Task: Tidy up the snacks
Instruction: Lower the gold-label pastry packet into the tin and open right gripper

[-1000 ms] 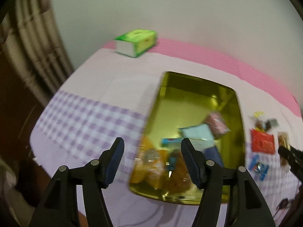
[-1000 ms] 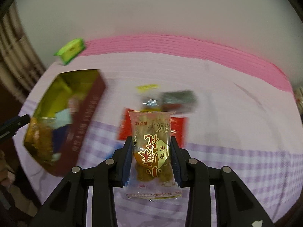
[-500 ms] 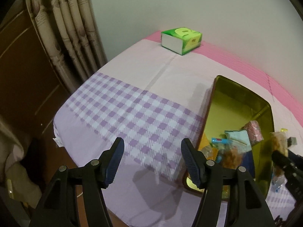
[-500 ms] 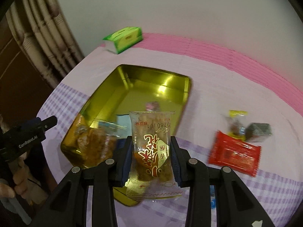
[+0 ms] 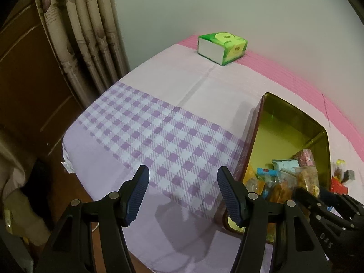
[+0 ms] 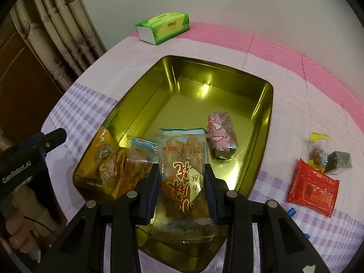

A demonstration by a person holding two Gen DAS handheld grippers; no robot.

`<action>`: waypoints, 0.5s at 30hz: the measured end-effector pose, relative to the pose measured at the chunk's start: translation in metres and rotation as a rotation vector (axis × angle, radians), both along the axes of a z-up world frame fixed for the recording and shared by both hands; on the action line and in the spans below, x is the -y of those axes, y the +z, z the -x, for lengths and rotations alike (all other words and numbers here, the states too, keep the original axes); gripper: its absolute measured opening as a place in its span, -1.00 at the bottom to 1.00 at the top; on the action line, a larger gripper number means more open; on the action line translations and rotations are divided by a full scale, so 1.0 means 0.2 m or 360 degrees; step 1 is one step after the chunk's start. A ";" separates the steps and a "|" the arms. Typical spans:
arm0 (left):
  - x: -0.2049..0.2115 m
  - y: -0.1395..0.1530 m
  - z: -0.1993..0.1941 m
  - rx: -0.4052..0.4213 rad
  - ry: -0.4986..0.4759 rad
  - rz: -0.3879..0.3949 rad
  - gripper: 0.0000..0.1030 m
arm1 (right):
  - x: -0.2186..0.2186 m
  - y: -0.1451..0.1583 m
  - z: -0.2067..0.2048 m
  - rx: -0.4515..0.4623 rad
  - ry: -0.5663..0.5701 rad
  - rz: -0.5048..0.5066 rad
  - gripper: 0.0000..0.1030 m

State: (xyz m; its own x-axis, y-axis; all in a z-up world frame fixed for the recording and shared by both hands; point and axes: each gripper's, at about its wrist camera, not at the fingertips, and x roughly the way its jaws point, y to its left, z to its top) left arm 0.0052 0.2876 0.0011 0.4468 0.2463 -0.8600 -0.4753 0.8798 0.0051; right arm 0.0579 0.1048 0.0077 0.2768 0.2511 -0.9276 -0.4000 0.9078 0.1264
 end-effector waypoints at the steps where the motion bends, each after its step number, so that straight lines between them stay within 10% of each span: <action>1: 0.00 0.00 0.00 0.0001 0.0000 -0.0001 0.23 | 0.00 0.00 0.00 -0.0005 0.0001 0.0003 -0.33; 15: 0.04 -0.01 -0.01 -0.0011 -0.0040 -0.0020 0.23 | 0.02 -0.01 -0.01 -0.0024 -0.0001 -0.0032 -0.13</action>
